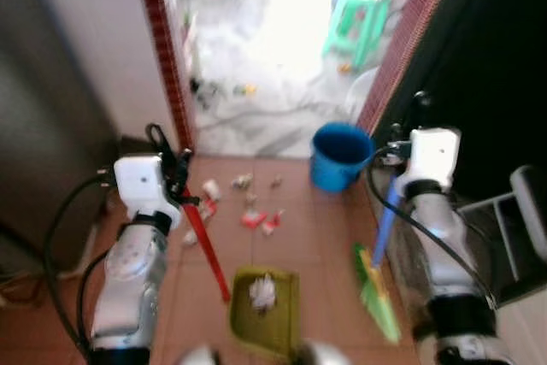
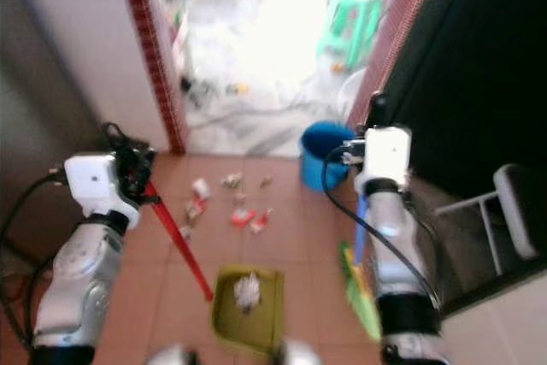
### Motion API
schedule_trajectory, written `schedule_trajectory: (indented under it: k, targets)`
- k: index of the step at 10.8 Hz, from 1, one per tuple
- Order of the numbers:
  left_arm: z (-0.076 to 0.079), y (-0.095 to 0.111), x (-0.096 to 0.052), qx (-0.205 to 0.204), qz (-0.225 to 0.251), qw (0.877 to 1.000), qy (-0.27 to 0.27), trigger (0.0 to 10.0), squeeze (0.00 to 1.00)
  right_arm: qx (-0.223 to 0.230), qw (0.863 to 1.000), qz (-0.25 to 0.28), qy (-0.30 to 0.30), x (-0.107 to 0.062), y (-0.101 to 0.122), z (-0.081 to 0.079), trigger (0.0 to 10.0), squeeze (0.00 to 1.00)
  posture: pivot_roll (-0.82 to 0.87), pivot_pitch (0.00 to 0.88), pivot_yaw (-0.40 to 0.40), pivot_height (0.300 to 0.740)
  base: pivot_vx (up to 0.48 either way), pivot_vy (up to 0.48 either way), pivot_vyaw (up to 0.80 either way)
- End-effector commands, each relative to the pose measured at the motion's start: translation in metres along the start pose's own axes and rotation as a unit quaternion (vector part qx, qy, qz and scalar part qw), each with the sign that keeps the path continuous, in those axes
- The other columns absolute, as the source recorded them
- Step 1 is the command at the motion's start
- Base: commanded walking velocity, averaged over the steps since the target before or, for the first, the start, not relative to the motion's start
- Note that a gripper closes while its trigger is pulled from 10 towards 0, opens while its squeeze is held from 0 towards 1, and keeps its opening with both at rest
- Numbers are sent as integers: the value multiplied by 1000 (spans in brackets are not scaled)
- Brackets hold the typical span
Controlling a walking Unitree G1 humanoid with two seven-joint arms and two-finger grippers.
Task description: Sweep floor
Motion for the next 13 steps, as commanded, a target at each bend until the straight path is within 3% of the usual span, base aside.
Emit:
schedule_trajectory:
  k: [1, 7, 10, 13]
  targets:
    - [3, 14, 3, 2, 26, 1000, -9, 10000, 0, 2, 1000, 21, -3, 2, 10, 2, 10000, 0, -16, 35, -47, 740, 0, 0, 0]
    - [-10, 33, 8, 7, 54, 998, 18, 10000, 0, 9, 1000, 11, 12, 3, 6, -8, 10000, 0, -3, 50, -52, 740, 0, 0, 0]
    - [-14, 57, 14, -9, 91, 995, 35, 10000, 0, 5, 1000, 2, 10, 1, 0, -5, 10000, 0, 3, 33, -59, 740, 0, 0, -671]
    - [-20, 83, 22, -17, 129, 990, 46, 10000, 0, 5, 1000, -11, 11, -2, -9, -4, 10000, 0, 4, 29, -56, 740, 341, 0, 0]
Point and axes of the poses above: a point about 5 cm out from each wrist's last joint towards the gripper, its own x axis pointing out of the wrist towards the gripper, its own y axis along the axis of the wrist's last joint, z = x × y, the point moved 4 cm from there along x, pointing out of the wrist towards the gripper, and after that the axes turned 9 degrees about x, right-handed, at the moved point
